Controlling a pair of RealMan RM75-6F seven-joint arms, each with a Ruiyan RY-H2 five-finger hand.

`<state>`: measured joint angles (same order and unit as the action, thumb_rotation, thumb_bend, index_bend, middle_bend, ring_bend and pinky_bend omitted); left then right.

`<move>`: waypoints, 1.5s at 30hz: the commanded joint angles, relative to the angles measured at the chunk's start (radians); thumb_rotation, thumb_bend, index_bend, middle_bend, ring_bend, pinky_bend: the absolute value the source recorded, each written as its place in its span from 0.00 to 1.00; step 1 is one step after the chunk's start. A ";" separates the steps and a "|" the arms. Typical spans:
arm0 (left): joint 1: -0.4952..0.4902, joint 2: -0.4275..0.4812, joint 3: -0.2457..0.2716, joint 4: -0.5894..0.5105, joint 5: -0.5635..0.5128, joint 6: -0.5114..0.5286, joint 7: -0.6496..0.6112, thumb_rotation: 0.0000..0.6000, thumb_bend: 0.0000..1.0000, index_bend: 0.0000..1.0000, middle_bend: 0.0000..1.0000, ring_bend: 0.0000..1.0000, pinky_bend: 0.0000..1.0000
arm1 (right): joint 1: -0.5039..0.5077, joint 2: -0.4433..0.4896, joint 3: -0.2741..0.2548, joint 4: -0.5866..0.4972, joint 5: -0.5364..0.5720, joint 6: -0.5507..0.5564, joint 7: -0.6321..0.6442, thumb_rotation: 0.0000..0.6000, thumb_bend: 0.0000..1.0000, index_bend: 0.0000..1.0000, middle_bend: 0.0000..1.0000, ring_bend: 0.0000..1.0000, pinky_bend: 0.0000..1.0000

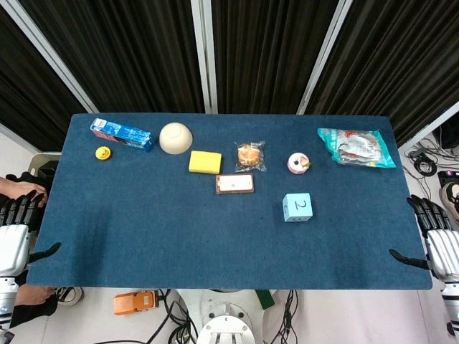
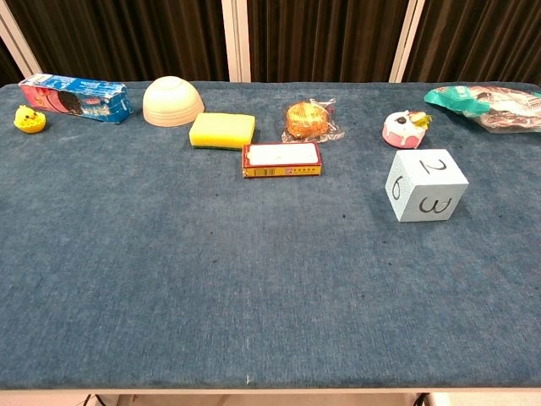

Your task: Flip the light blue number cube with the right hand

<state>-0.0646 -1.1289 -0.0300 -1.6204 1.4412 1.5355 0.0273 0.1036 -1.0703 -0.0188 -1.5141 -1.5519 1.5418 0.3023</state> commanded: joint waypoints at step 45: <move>0.005 -0.039 -0.017 0.105 -0.024 -0.064 -0.079 1.00 0.06 0.06 0.00 0.00 0.00 | 0.707 -0.415 0.142 -0.317 0.941 -0.335 -1.503 1.00 0.17 0.19 0.19 0.03 0.22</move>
<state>-0.0609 -1.1671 -0.0468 -1.5168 1.4181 1.4722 -0.0506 0.8007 -1.4728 0.1230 -1.8449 -0.6232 1.2054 -1.1989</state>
